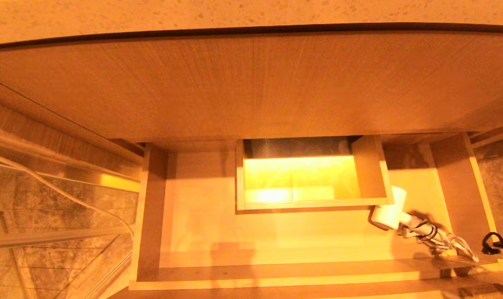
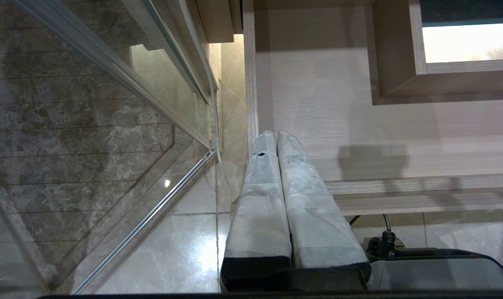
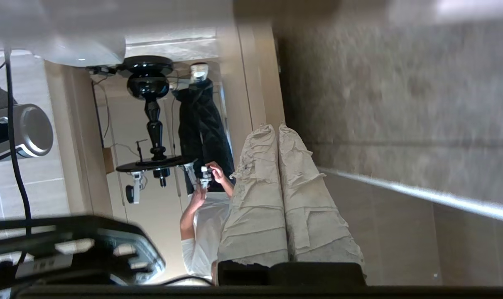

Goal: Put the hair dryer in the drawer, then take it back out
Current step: Close the drawer

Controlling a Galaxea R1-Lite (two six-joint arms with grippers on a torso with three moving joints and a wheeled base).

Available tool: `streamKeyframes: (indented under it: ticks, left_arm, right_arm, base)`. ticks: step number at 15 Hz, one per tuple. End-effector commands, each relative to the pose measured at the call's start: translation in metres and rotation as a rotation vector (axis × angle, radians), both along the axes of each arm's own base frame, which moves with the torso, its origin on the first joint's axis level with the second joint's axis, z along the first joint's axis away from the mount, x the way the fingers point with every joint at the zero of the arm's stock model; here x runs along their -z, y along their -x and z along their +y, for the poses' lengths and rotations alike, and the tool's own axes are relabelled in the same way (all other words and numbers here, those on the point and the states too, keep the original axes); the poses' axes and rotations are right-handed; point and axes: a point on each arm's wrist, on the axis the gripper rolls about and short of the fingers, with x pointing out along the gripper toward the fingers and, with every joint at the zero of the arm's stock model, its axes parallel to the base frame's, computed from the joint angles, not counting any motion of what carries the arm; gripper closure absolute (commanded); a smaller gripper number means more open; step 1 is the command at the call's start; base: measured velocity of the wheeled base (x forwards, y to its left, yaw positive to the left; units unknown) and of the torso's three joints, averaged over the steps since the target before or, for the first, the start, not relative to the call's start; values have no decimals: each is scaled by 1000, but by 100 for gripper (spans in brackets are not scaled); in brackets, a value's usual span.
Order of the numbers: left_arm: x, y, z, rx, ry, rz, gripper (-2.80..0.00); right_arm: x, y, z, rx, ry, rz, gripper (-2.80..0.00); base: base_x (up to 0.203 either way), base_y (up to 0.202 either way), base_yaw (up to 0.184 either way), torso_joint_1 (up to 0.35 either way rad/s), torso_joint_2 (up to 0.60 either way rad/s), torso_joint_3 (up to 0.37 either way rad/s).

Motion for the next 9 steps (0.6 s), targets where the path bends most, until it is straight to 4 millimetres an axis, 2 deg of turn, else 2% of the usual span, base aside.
streamKeyframes:
  ticks: [1,4,9]
  left_arm:
    - [0,0,0,0,0,-1,0]
    - [0,0,0,0,0,-1,0]
    - [0,0,0,0,0,-1,0]
  right_arm:
    - [15,-8,-5,-6,-30,40,0]
    - [20,-13,-9,-31,-33,45,0]
    - [25,-30,-18,-38,58,-88,0]
  base:
    - [0,0,0,0,0,0]
    - [0,0,0,0,0,0]
    - [0,0,0,0,0,0]
